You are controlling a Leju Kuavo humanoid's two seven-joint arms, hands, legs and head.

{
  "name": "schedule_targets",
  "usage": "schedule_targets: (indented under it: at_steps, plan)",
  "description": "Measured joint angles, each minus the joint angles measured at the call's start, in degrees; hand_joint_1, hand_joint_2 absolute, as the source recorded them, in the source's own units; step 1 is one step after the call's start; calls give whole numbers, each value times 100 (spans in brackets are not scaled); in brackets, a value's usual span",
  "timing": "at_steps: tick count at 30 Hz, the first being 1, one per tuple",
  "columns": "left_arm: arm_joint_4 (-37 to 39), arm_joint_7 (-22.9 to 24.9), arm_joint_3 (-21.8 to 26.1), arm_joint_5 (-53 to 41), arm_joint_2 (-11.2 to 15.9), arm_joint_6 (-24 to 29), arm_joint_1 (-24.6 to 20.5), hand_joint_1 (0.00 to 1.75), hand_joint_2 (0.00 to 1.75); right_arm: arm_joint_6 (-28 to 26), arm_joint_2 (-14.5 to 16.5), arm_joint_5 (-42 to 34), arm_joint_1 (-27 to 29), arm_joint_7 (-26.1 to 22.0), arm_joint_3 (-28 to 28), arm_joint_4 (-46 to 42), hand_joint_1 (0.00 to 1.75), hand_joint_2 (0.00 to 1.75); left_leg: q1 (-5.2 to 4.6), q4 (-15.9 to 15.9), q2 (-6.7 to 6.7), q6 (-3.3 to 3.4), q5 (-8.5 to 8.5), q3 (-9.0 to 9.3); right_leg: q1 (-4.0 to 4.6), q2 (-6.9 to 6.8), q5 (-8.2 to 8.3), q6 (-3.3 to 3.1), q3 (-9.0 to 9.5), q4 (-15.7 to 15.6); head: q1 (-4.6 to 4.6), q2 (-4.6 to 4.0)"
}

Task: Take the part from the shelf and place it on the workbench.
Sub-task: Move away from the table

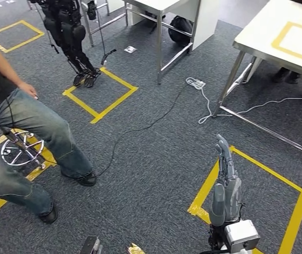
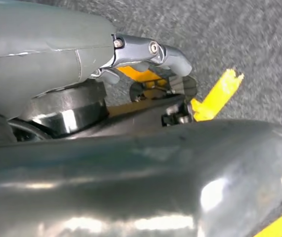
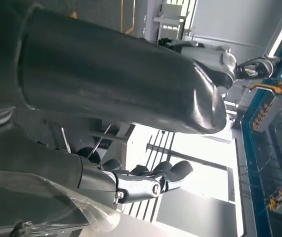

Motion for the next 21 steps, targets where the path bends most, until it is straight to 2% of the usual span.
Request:
schedule_targets:
  at_steps: [1, 2, 3, 5, 6, 7, 9, 10, 11, 13, 15, 16, 17, 18, 19, 21]
  plan:
    - [0, 0, 0, 0, 0, -1, 5, 0, 0, 0, -1, -1, 4, 1, 0, 1, 0, 0, -19, 4, -80, 9, 3, -2, 19, 6, 58, -27, -66, 64, 0, 0]
    - [0, 0, 0, 0, 1, -2, 9, 0, 0, 0, -1, -1, 6, 1, -1, 2, 0, 0, -32, 9, -166, 12, 4, 0, 35, 21, 223, -60, -20, -105, -1, 0]
    - [0, 0, 0, 0, 2, -3, 11, 0, 0, 0, -2, -1, 5, 1, -1, 2, 0, 0, -41, 17, -253, 13, 5, 4, 47, 72, 454, -96, 121, -460, 1, 1]
    - [0, 0, 0, 0, -3, -4, 5, 0, 0, -1, -2, 0, 5, 2, -2, -1, 0, 0, -45, 44, -407, 2, 9, -11, 45, 369, 774, -159, 448, -1222, -5, 1]
    - [0, 0, 0, -1, -5, -4, 1, 0, 0, -2, -2, 1, 8, 2, -2, -2, 0, 0, -38, 55, -470, -16, 17, -35, 43, 491, 831, -175, 554, -1442, -3, 1]
    - [0, 0, 0, -1, -8, -4, 1, 0, 0, -4, -2, 0, 10, 3, -2, -3, 0, 0, -22, 61, -532, -46, 33, -65, 44, 565, 827, -187, 598, -1527, -3, 1]
    - [0, 0, 0, -2, -6, -4, 11, 0, 0, -8, -2, 1, 10, 3, -3, -5, 0, 0, 0, 54, -645, -115, 64, -106, 47, 453, 862, -213, 634, -1571, 8, 2]
    - [0, 0, 0, -2, -5, -4, 17, 0, 0, -8, -2, 1, 7, 2, -3, -6, 0, 0, -7, 88, -583, -149, 40, -125, 37, 374, 879, -236, 654, -1601, 3, 2]
    - [0, 0, 0, -2, -3, -4, 17, 0, 0, -9, -2, 3, 5, 1, -4, -9, 0, 0, -18, 201, -451, -183, -41, -176, 24, 285, 893, -255, 677, -1631, -4, 1]
    - [0, 0, 0, -2, -1, -4, 4, 0, 0, -13, -2, 5, 12, 0, -6, -16, 0, 0, -8, 768, -96, -260, -372, -434, 13, 96, 894, -285, 707, -1662, -21, 0]
    - [0, 0, 0, -2, 6, -4, -5, 0, 0, -19, -2, 9, 23, 1, -8, -19, 0, 0, 55, 1482, 31, -335, -679, -761, 14, -95, 876, -292, 711, -1660, -25, 1]
    - [0, 0, 0, 0, 12, -4, -4, 0, 0, -25, -2, 10, 29, 1, -9, -19, 0, 0, 86, 1640, 49, -365, -702, -822, 12, -186, 866, -286, 716, -1659, -25, 1]
    - [0, 0, 0, 2, 19, -4, -1, 0, 0, -30, -2, 12, 34, 1, -9, -19, 0, 0, 112, 1571, 66, -389, -615, -770, 8, -268, 855, -274, 727, -1659, -26, 1]
    - [0, 0, 0, 3, 26, -4, 4, 0, 0, -37, -2, 14, 41, 1, -9, -20, 0, 0, 131, 1263, 106, -404, -435, -594, 3, -345, 841, -257, 747, -1658, -26, 1]
    - [0, 0, -1, 4, 29, -4, 7, 0, 0, -43, -2, 15, 47, 1, -9, -23, 0, 0, 137, 840, 216, -412, -259, -364, 3, -417, 822, -234, 771, -1659, -27, 1]
    - [0, 0, -1, 4, 22, -4, 3, 0, 0, -52, -2, 19, 55, 0, -9, -39, 0, 0, 94, 173, 440, -378, -80, -17, 26, -537, 782, -174, 807, -1651, -27, 0]
